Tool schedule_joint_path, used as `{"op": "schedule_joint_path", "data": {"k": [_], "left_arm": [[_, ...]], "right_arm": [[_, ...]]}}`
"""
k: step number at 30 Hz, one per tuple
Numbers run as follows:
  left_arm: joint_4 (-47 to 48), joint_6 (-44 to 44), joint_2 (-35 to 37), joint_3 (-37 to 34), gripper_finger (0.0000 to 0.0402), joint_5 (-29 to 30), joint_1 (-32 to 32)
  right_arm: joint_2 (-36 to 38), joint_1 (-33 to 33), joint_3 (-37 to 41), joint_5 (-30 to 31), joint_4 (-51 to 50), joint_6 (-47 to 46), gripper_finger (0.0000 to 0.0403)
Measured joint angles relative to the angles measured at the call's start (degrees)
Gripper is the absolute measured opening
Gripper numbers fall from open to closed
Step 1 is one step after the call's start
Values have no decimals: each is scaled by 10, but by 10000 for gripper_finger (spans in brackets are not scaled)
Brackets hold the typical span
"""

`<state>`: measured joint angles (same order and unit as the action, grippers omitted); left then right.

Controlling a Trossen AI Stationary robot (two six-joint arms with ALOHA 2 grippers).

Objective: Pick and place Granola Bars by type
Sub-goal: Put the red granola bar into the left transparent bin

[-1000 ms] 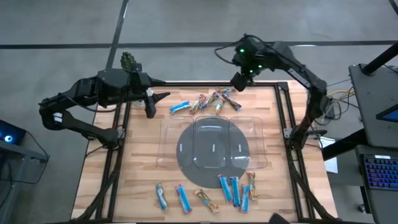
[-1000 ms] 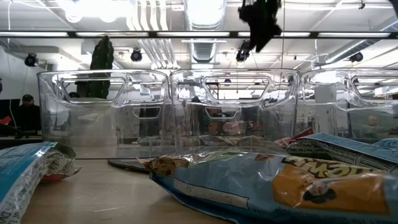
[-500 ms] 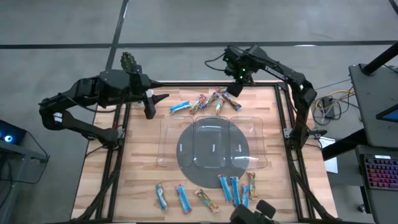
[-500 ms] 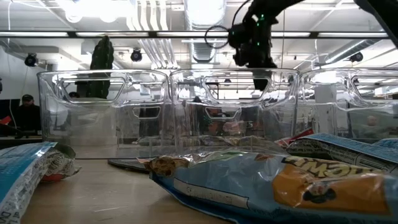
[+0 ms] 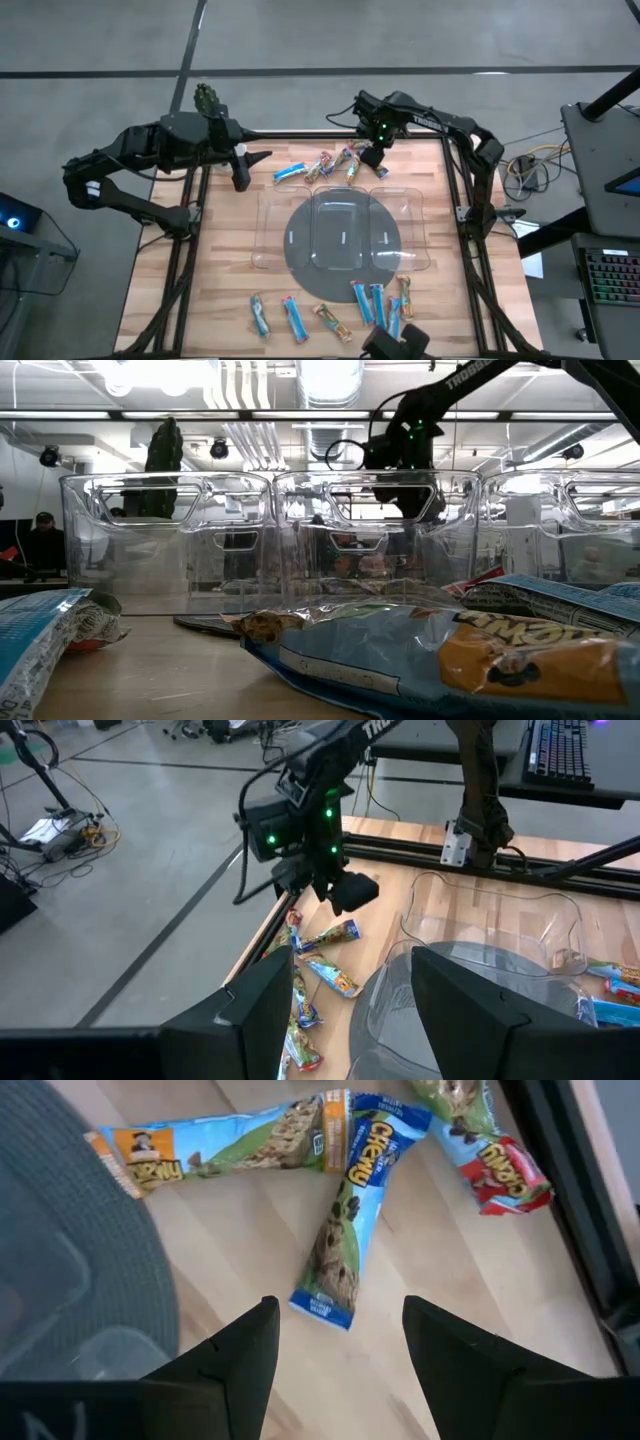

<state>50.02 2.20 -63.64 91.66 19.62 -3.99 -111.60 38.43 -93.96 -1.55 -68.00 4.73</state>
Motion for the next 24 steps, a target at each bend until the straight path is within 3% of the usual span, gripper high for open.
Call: {"op": "schedule_joint_path", "data": {"k": [24], "left_arm": [[0,0,0,0,186,0,0]], "right_arm": [[4,0,117,-20,149,4,203]]}}
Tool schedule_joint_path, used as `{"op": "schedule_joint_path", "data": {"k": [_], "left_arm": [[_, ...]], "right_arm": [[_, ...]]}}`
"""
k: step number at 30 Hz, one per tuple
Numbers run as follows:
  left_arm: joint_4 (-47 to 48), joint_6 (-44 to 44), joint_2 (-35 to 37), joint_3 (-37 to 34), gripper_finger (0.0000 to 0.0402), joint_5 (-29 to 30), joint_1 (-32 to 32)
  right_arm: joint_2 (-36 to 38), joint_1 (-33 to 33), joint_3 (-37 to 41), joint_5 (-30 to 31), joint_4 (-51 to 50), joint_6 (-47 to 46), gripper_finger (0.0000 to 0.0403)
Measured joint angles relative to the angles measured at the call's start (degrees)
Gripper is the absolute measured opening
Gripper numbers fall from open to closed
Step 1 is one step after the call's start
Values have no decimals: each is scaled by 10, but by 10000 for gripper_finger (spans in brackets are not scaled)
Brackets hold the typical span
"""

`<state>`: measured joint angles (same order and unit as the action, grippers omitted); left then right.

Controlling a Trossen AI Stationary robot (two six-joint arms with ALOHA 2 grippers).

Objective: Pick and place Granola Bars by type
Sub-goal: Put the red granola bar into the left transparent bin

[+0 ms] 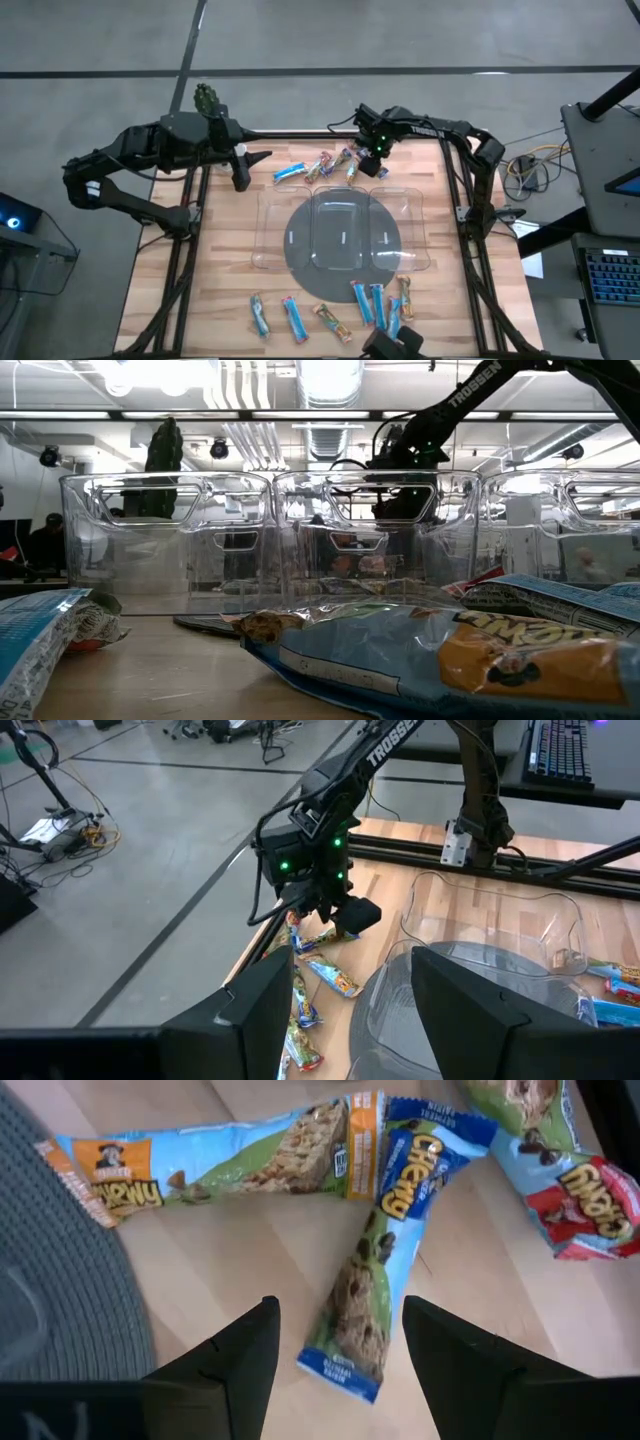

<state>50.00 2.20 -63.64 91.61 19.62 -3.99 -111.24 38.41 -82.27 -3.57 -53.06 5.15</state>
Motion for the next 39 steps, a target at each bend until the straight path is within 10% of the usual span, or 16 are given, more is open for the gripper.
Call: {"op": "schedule_joint_path", "data": {"k": [39], "left_arm": [[0,0,0,0,186,0,0]], "right_arm": [[12,-1,-175,23,-17,103,203]]}}
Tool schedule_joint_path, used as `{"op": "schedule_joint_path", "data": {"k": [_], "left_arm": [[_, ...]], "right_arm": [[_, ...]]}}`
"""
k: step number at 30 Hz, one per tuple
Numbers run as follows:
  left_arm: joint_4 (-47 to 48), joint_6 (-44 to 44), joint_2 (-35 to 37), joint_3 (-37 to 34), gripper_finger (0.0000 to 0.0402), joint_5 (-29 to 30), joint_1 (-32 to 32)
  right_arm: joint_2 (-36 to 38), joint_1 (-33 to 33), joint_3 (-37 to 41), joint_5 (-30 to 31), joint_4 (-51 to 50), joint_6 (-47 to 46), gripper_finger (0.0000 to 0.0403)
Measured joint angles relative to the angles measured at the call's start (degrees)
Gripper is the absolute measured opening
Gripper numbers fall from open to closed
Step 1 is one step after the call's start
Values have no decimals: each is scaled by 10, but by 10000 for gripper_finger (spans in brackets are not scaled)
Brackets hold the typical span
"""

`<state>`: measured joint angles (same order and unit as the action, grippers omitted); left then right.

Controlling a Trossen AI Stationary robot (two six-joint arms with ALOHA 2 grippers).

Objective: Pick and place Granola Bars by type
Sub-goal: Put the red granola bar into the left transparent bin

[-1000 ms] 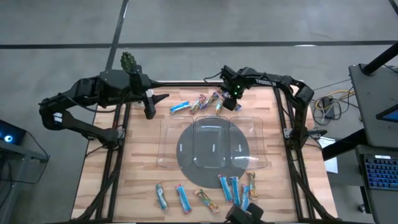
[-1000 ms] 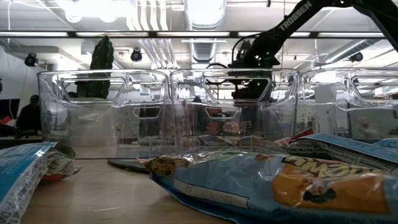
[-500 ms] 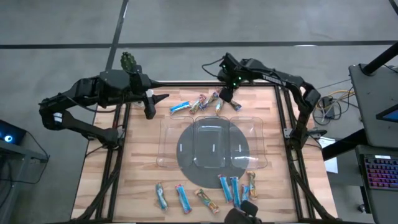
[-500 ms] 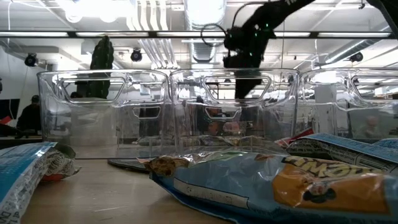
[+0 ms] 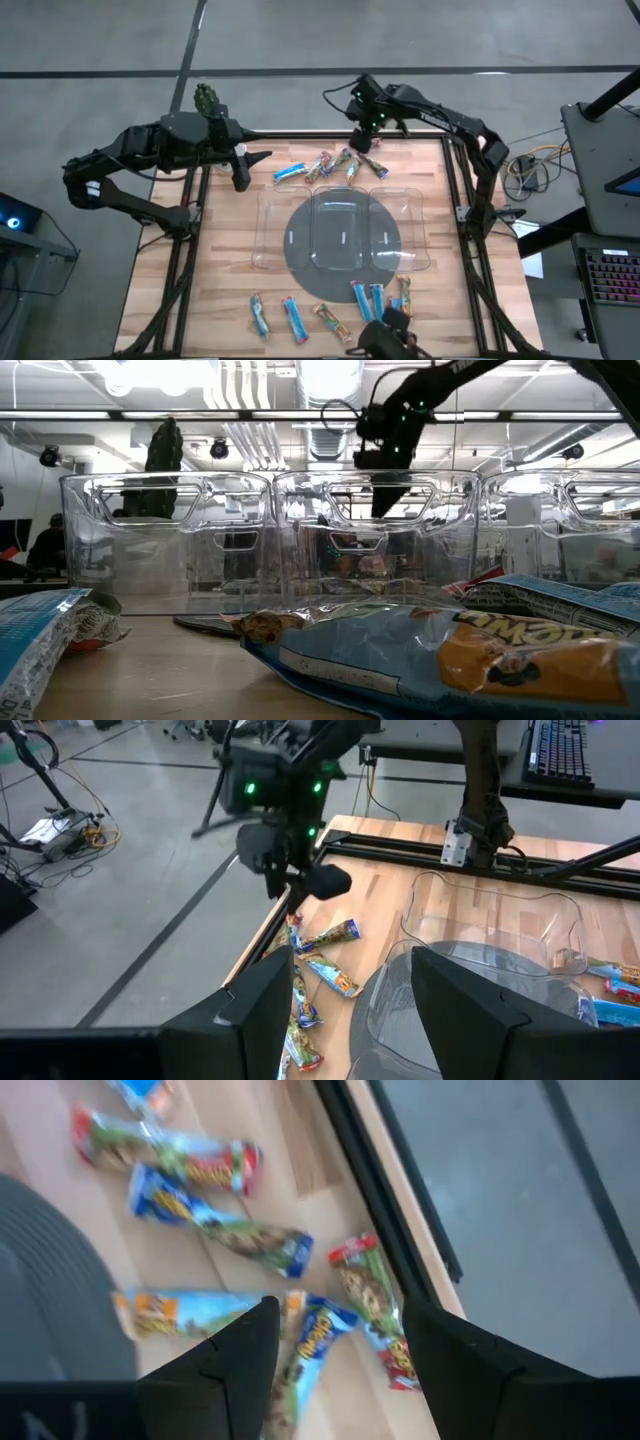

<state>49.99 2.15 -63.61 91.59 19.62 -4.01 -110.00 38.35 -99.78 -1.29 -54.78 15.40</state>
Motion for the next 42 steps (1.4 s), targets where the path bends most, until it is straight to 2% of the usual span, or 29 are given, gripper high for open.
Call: {"op": "schedule_joint_path", "data": {"k": [9,20,31,42], "left_arm": [[0,0,0,0,186,0,0],[0,0,0,0,186,0,0],[0,0,-3,0,186,0,0],[0,9,-3,0,186,0,0]], "right_arm": [[-59,43,-2,-3,-30,92,203],[-63,71,-3,-53,-49,179,203],[-105,74,-3,-47,-50,244,203],[-135,74,-3,0,-42,264,203]]}}
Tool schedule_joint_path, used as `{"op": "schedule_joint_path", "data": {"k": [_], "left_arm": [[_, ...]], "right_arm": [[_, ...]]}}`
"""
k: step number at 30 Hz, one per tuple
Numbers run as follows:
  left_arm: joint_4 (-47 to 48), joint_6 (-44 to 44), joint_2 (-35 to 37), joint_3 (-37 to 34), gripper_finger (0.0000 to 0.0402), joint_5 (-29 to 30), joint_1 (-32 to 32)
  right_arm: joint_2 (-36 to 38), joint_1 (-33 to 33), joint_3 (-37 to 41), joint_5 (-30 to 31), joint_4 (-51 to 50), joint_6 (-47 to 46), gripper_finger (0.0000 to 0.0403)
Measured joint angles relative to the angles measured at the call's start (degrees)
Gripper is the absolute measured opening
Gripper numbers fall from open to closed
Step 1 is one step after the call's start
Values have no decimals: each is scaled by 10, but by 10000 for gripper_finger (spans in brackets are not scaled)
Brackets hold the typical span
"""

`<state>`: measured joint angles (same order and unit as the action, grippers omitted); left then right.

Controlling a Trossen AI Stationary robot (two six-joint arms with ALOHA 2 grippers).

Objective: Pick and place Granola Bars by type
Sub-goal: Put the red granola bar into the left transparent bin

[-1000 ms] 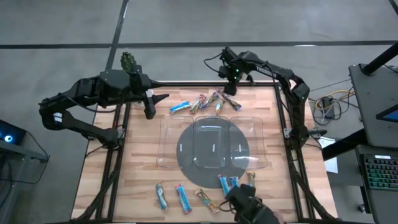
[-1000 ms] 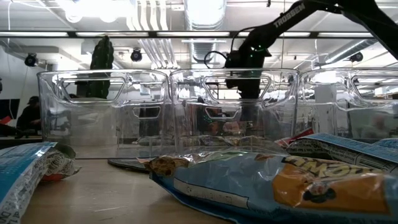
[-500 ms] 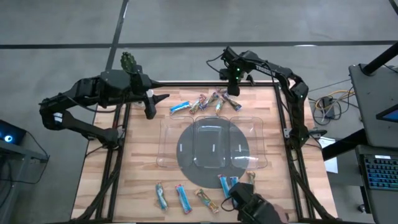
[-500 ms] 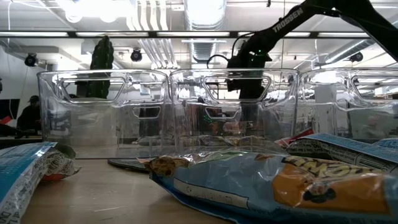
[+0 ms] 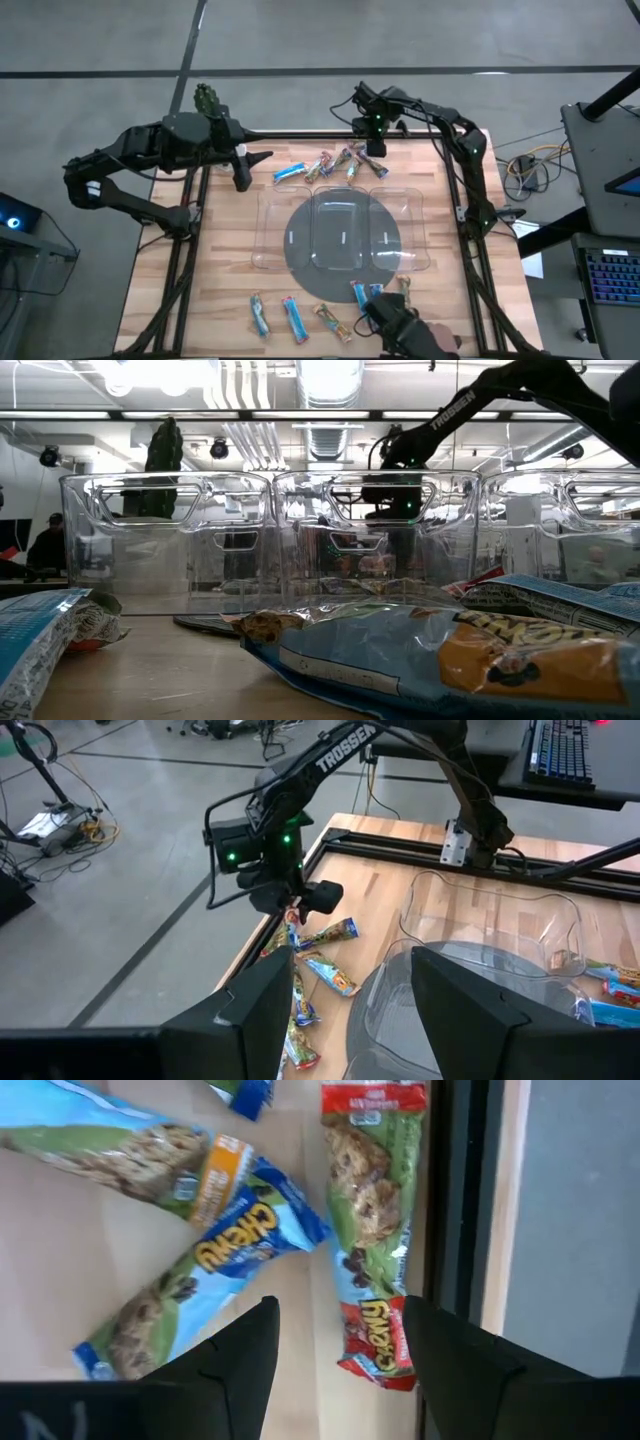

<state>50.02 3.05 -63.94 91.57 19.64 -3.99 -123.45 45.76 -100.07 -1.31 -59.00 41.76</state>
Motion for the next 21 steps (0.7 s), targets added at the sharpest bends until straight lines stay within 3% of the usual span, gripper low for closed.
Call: {"op": "schedule_joint_path", "data": {"k": [21], "left_arm": [[0,5,0,0,186,0,0]], "right_arm": [[-18,-2,0,13,27,17,203]]}}
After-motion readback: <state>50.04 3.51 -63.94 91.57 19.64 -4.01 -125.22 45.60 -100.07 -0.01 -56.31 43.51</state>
